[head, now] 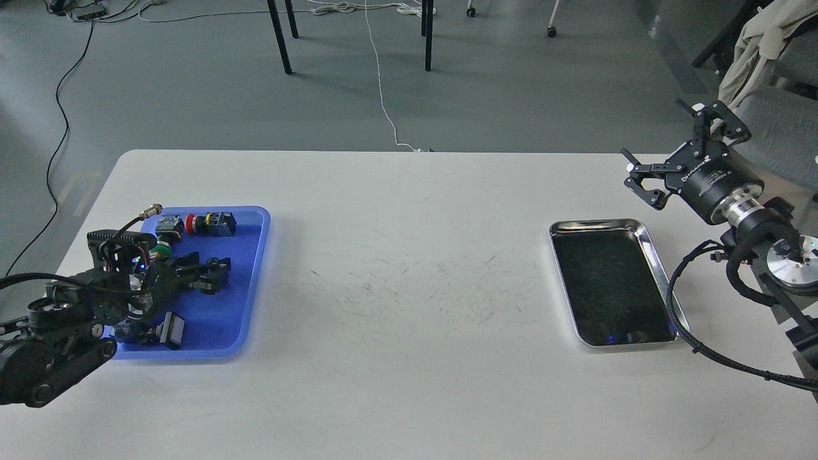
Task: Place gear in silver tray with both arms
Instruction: 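Lower the left gripper and grasp a small black gear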
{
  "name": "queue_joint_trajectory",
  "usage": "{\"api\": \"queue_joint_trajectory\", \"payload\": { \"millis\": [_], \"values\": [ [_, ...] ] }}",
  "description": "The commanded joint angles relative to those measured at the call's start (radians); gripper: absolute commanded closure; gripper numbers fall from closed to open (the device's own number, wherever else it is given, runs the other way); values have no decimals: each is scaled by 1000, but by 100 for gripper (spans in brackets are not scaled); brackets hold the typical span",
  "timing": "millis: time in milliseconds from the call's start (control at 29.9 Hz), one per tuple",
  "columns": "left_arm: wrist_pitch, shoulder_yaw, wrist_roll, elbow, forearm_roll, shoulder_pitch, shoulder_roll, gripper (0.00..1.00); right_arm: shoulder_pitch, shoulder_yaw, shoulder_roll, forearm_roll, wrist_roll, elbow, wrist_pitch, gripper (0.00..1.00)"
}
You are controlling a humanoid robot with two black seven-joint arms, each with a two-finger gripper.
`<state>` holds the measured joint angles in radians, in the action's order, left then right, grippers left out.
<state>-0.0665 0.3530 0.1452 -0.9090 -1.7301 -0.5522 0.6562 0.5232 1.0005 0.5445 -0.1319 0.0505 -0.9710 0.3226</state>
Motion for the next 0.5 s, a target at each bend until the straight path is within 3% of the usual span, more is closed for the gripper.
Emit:
{"api": "queue_joint_trajectory", "payload": {
  "millis": [0,201,468],
  "values": [
    [1,-2,1,-1,0,0,2,66,0,1,0,0,0,0,1,1],
    [1,-2,7,-1,0,0,2,69,0,1,0,0,0,2,0,1],
    [-1,-2,11,-1,0,-2,3,87,1,1,0,0,0,2,0,1]
  ]
}}
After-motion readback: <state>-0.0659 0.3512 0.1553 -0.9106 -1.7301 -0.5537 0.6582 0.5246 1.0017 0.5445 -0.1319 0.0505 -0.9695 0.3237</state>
